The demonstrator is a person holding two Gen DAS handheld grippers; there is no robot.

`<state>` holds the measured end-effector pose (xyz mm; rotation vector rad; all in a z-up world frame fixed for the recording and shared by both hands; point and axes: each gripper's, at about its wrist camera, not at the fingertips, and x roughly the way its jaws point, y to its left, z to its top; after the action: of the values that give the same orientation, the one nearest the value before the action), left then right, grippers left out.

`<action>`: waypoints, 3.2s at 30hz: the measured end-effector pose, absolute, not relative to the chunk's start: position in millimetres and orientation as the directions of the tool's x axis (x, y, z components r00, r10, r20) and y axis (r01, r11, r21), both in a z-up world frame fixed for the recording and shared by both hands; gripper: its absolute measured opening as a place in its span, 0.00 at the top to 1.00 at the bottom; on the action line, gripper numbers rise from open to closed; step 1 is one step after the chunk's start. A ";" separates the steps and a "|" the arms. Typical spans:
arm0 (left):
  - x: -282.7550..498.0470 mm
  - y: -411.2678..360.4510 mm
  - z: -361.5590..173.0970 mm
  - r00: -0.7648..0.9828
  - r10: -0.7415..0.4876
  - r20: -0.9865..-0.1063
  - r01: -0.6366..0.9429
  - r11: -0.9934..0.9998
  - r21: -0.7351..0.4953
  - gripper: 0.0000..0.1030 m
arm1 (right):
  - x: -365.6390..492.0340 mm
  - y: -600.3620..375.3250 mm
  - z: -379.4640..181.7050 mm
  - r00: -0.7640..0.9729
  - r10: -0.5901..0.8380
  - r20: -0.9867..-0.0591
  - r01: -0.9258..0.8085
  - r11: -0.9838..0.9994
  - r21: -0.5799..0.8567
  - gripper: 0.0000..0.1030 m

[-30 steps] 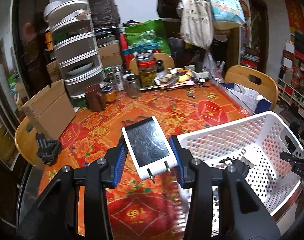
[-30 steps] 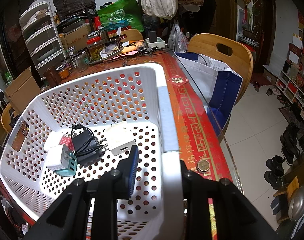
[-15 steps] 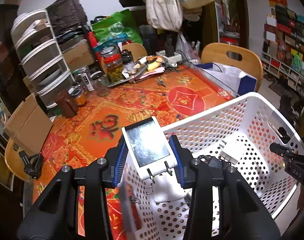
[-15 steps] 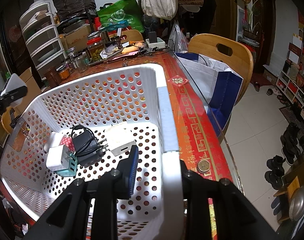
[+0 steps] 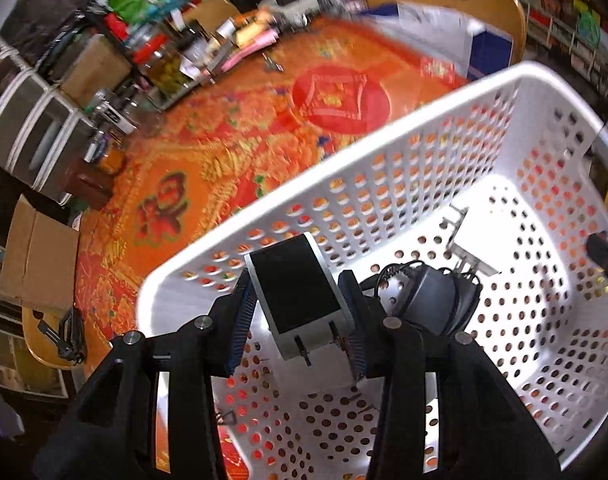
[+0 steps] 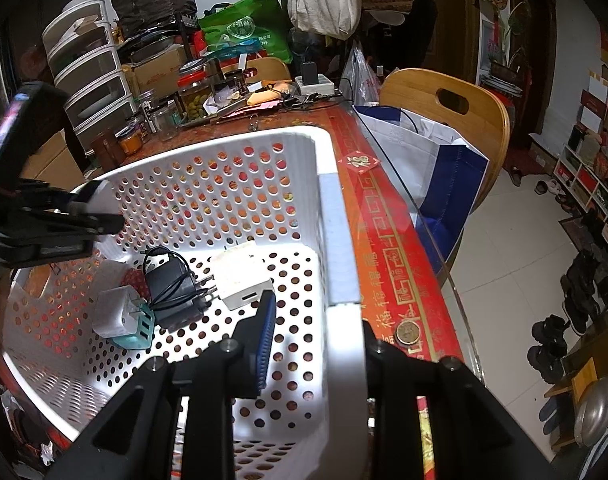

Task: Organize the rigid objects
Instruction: 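Carry the white device into the basket and release it, then grasp the yellow toy car with the left tool and lift, then carry the yellow toy car into the basket and release it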

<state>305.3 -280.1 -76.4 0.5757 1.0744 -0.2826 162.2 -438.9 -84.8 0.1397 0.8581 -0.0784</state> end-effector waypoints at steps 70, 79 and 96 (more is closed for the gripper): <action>299.6 8.3 -76.3 0.732 0.160 -0.662 0.017 0.967 0.253 0.40 | 164.8 -439.1 -84.2 0.626 -0.048 -0.778 0.147 0.987 0.057 0.73; 273.0 -24.7 -38.6 0.758 0.113 -0.642 0.063 0.968 0.244 0.40 | 164.8 -439.1 -84.8 0.629 -0.040 -0.776 0.141 0.988 0.064 0.73; 225.9 -135.6 13.9 0.738 -0.119 -0.664 0.304 0.937 0.170 0.40 | 165.7 -438.6 -84.2 0.633 -0.029 -0.773 0.135 0.988 0.074 0.73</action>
<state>225.9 -135.6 13.9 0.2767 0.7043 -0.2353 165.7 -438.6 -84.2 0.1291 0.8807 -0.0941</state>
